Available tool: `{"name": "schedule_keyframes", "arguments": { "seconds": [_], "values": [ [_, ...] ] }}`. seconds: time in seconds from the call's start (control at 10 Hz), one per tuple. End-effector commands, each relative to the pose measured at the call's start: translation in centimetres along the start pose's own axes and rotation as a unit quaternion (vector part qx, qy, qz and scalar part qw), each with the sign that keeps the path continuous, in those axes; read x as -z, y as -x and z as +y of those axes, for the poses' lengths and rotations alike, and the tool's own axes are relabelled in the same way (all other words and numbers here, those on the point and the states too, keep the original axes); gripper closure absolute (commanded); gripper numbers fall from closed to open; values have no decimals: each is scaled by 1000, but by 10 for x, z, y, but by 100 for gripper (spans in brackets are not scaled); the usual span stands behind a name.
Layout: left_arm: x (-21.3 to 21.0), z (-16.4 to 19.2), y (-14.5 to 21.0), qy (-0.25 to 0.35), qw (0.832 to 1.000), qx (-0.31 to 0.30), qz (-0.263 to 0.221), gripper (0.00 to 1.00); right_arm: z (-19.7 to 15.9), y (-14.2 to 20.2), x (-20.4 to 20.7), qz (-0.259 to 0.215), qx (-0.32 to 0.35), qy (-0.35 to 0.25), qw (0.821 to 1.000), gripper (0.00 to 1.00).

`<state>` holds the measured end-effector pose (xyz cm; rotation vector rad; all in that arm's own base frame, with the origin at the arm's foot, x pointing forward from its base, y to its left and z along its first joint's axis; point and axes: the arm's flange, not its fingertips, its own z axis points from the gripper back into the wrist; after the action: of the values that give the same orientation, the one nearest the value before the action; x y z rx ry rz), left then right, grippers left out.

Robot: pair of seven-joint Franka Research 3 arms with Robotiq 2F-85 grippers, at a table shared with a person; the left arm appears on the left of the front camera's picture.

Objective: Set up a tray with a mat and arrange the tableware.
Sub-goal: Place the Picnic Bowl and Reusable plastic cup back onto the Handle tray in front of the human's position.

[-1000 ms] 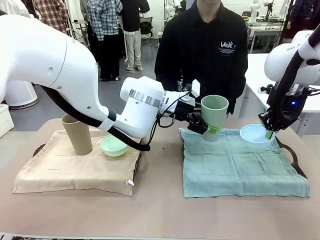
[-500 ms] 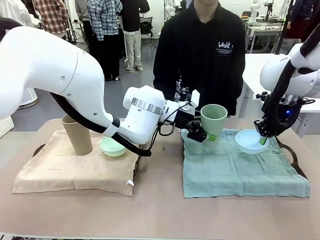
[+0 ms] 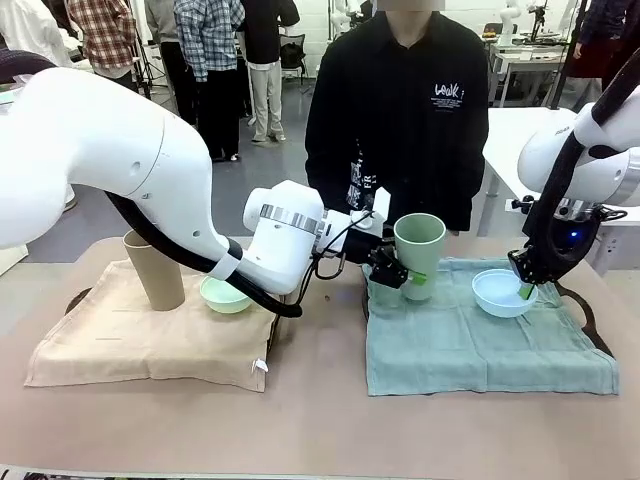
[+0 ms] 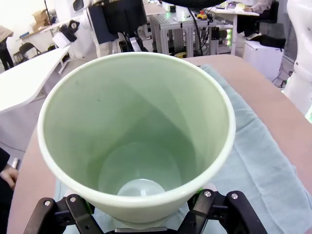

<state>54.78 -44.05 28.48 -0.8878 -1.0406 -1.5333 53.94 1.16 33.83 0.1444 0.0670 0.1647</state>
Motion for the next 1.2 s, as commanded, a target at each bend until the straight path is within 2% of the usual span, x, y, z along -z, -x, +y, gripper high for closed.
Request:
{"name": "schedule_keyframes", "arguments": {
  "seconds": [0.0,0.4,0.5,0.6,0.8,1.1],
  "values": [
    [2,-1,2,3,999,-42,-8,16,-4,-6,4,-8,-2,-18,1000,96],
    [4,-2,4,16,996,-87,14,16,-4,-7,4,-7,-1,-16,1000,96],
    [4,-2,6,14,995,-94,20,16,-4,-7,4,-7,1,-14,1000,77],
    [4,-2,5,15,995,-94,24,0,-4,-6,3,-9,-1,-16,1000,36],
    [4,-4,-2,15,995,-90,41,0,-2,-4,-3,-11,2,-11,1000,0],
    [2,-14,-11,46,986,-107,121,0,4,4,-20,-15,3,18,1000,0]
  ]
}}
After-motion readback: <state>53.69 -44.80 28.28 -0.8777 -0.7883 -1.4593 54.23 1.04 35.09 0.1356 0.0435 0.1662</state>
